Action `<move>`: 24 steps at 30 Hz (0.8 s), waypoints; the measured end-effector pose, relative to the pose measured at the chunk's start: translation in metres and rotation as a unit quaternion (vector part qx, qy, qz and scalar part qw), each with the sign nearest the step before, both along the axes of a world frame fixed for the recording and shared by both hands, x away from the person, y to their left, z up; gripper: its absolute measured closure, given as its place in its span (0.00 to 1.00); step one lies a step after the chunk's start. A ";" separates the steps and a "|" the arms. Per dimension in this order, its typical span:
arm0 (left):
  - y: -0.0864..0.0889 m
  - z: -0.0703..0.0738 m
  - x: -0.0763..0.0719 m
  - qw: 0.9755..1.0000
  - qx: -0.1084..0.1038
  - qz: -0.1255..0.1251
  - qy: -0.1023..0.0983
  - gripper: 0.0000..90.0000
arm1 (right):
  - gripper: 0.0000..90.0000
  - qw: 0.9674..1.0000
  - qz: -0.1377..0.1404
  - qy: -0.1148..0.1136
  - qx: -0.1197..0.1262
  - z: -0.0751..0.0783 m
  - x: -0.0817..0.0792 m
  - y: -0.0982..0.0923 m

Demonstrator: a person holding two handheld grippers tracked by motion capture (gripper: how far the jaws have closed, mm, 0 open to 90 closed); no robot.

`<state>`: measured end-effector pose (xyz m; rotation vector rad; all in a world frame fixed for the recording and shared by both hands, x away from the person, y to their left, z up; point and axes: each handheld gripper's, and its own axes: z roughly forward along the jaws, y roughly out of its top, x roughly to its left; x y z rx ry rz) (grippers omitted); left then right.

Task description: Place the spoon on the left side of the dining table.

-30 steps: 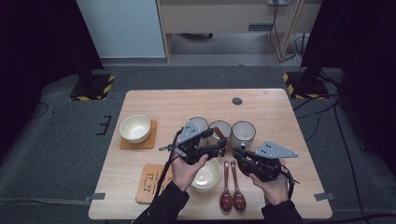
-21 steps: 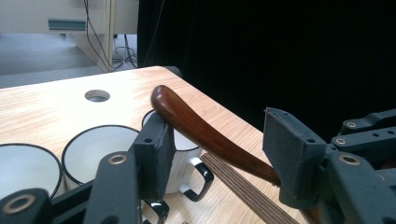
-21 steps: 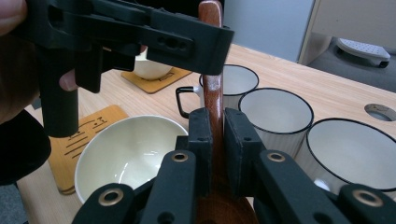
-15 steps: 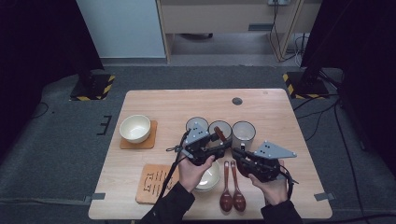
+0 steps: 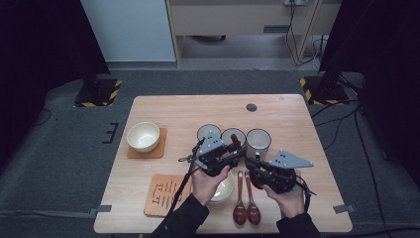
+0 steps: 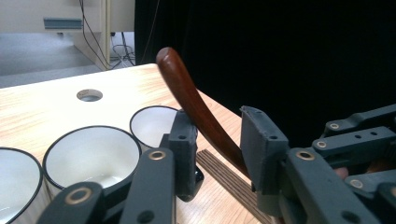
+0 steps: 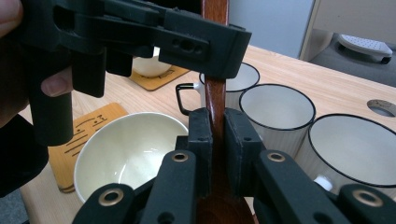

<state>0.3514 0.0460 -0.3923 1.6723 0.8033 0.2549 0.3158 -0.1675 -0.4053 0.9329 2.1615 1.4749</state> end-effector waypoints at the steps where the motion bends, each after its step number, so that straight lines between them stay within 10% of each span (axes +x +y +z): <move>1: 0.000 0.000 0.000 1.000 -0.001 -0.002 0.000 0.76 | 0.91 1.000 0.000 0.000 0.000 0.000 0.000 0.000; 24: -0.002 0.005 -0.006 1.000 -0.012 -0.014 0.000 0.86 | 0.90 1.000 0.009 -0.003 -0.002 -0.001 0.000 0.002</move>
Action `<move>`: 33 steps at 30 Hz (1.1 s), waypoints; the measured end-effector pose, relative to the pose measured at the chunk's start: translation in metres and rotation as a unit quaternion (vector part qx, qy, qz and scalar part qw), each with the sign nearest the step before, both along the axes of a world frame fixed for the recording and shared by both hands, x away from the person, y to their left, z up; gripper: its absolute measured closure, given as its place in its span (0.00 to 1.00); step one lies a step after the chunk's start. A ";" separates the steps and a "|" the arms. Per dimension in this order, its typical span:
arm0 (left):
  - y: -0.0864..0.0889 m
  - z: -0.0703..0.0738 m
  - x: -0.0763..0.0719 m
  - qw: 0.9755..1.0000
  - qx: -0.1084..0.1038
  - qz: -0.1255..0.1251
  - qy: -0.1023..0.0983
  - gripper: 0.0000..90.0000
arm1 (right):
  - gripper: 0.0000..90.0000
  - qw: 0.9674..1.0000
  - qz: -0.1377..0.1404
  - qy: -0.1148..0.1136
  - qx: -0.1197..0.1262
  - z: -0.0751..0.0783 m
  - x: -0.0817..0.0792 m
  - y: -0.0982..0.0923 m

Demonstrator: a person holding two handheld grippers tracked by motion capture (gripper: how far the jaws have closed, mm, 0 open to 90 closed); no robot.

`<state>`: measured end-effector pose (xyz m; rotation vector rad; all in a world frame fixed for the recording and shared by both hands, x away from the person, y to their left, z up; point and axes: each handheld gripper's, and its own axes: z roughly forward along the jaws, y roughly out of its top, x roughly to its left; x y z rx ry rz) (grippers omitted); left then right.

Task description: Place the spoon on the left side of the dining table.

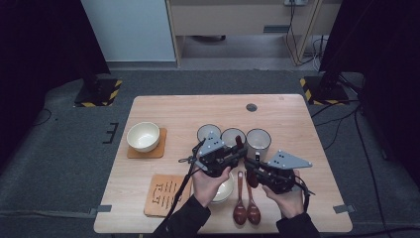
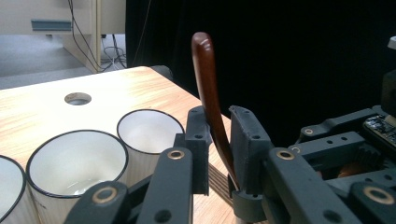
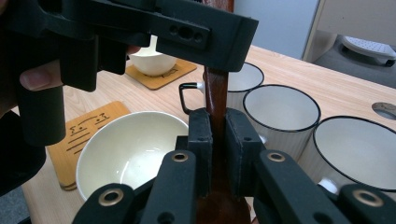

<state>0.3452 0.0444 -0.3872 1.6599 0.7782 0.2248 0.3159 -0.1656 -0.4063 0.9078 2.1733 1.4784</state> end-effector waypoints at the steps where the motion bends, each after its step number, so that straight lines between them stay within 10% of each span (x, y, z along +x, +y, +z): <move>1: 0.000 0.000 0.000 1.000 0.000 -0.003 -0.001 0.87 | 0.90 1.000 0.001 0.000 0.000 0.000 0.000 0.000; 12: -0.001 0.002 -0.004 1.000 -0.006 -0.017 -0.010 0.93 | 0.86 1.000 0.004 -0.009 0.002 0.000 -0.001 0.000; 33: 0.055 0.013 0.003 0.999 -0.001 0.031 -0.030 0.93 | 0.31 0.997 -0.057 -0.039 0.031 0.002 0.008 -0.019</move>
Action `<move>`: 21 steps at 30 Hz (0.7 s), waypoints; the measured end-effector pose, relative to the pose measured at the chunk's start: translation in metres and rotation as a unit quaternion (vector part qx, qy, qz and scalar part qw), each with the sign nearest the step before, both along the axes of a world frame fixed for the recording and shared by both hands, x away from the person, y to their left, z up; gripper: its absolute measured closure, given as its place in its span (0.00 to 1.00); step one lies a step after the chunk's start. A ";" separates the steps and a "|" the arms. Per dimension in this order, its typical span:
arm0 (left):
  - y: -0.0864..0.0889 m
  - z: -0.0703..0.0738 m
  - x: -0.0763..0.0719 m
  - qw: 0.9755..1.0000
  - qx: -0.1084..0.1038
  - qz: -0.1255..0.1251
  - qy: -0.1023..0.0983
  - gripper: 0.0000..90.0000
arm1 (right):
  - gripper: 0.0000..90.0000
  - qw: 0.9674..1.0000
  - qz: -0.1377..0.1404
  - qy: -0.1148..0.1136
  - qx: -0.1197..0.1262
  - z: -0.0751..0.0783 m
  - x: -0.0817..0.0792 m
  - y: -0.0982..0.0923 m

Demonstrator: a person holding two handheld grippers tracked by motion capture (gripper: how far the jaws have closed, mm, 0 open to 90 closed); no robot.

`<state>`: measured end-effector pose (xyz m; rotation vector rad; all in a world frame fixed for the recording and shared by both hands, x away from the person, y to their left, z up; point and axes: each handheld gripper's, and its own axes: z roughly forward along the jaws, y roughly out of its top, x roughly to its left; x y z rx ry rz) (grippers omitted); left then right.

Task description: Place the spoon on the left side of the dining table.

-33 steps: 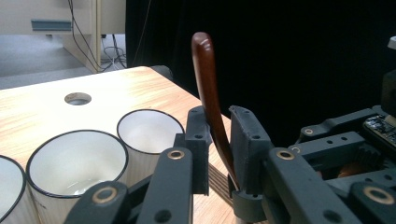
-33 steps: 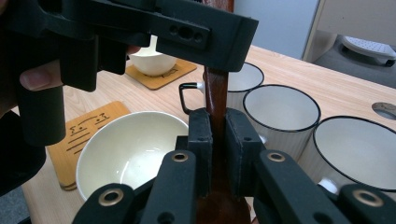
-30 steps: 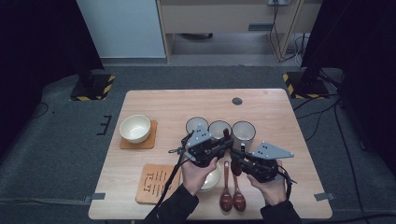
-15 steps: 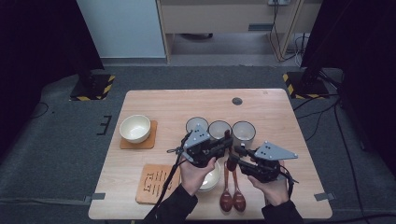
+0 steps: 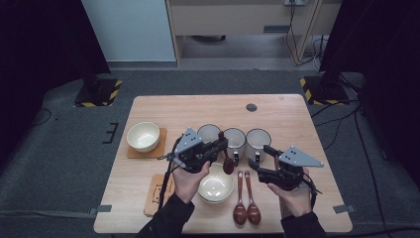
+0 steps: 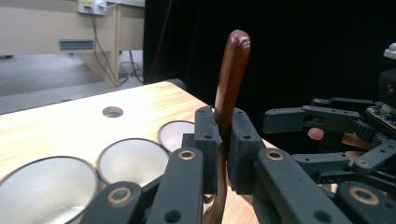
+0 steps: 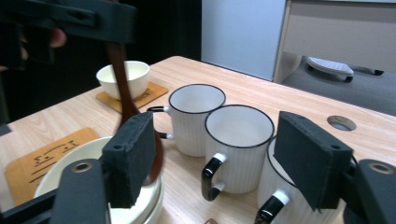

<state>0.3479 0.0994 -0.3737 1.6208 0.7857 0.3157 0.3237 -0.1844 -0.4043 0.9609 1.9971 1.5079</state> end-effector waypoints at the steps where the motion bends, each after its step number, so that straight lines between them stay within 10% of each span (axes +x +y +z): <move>1: 0.004 0.000 0.000 1.000 0.000 0.003 -0.001 0.93 | 0.30 1.000 -0.003 0.002 0.000 -0.001 0.001 0.000; 21: 0.071 0.011 -0.002 0.998 -0.023 0.058 -0.014 0.93 | 0.19 0.996 -0.073 0.042 -0.028 -0.023 0.016 -0.021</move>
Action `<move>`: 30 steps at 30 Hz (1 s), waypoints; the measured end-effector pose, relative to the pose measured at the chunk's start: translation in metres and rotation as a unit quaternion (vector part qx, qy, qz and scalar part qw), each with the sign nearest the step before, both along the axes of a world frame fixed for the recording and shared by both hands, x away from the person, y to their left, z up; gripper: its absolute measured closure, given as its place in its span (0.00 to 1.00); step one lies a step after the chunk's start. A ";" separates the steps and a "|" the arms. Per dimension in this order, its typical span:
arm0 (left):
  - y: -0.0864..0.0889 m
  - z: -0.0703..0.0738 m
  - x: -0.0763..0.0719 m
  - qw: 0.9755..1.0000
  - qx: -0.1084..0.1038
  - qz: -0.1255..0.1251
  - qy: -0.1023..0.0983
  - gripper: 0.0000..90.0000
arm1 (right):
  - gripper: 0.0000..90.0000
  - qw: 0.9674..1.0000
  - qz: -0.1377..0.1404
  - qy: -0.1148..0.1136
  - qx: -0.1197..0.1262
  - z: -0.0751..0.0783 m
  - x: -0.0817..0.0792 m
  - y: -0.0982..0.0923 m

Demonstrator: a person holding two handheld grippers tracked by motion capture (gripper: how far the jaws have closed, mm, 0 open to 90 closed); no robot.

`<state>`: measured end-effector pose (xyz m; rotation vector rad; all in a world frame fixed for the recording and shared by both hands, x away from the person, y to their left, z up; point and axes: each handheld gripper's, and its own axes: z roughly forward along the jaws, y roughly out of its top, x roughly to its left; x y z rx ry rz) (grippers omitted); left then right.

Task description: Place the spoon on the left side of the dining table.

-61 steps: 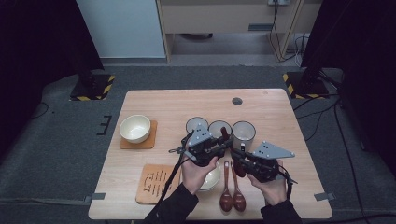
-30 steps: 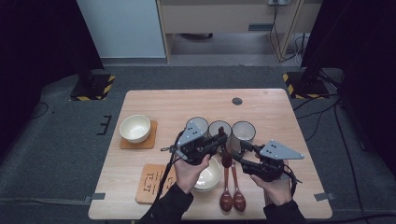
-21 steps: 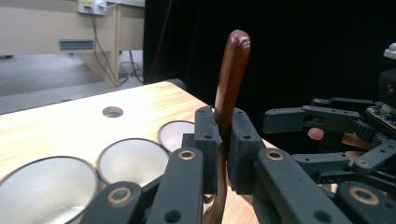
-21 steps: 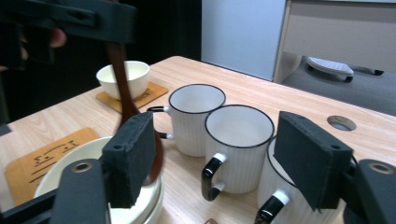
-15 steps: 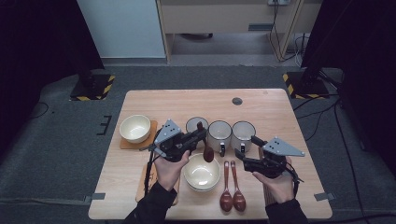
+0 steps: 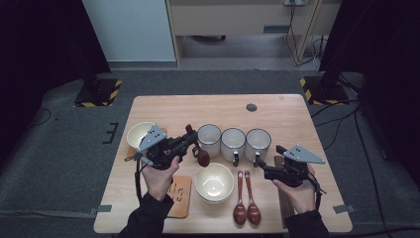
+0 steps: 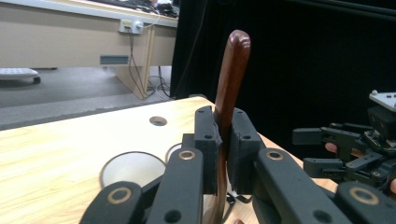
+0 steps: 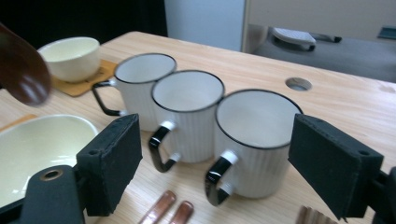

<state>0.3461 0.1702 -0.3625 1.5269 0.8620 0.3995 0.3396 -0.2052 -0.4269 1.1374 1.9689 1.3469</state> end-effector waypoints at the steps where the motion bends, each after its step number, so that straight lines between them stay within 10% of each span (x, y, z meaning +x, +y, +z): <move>1: 0.003 0.000 0.000 1.000 -0.001 0.003 0.000 0.93 | 0.19 1.000 -0.002 0.003 -0.003 -0.001 0.001 -0.001; 30: 0.065 0.007 0.014 0.997 -0.029 0.066 -0.001 0.93 | 0.13 0.989 -0.116 0.064 -0.058 -0.045 0.021 -0.064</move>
